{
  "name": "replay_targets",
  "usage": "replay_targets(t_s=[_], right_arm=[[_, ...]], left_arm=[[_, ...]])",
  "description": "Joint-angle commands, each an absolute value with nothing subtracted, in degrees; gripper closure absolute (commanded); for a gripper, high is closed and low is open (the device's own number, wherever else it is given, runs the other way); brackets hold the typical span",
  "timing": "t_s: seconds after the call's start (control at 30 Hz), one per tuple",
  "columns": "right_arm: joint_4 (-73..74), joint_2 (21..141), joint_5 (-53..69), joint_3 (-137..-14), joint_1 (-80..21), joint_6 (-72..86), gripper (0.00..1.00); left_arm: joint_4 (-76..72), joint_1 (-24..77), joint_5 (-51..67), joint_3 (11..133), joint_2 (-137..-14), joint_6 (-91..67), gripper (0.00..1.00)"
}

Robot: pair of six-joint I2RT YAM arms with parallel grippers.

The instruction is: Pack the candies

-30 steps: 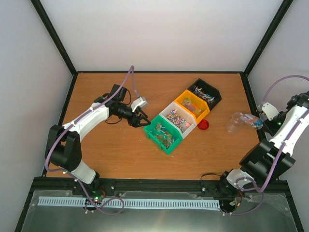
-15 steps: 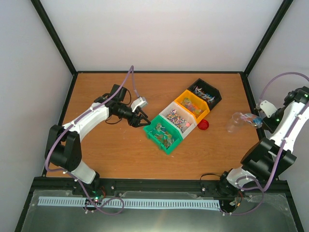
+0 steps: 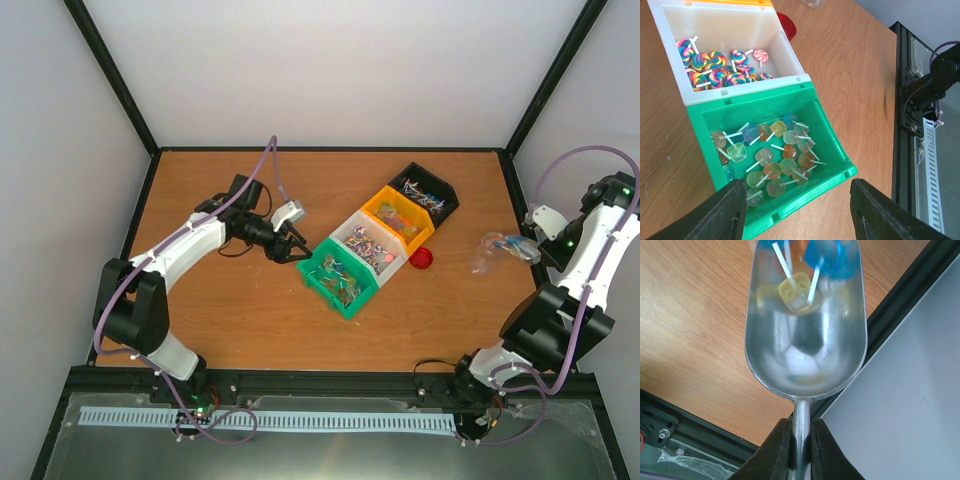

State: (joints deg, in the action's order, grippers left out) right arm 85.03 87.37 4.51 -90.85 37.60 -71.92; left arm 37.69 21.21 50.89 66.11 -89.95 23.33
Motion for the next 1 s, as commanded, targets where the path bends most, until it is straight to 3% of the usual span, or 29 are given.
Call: replay_targets(t_s=[0.0,0.97], right_arm=[[86.1,88.1,2.6,-92.9,37.0,-71.1,0.97],[86.2,86.8,-4.0,-95.5,33.7,-72.1,0.97]], left_arm=[[36.8,20.9,52.6,66.3,-89.7,24.5,0.41],[36.2,20.9,53.1,66.4,-90.3,24.0,0.41]])
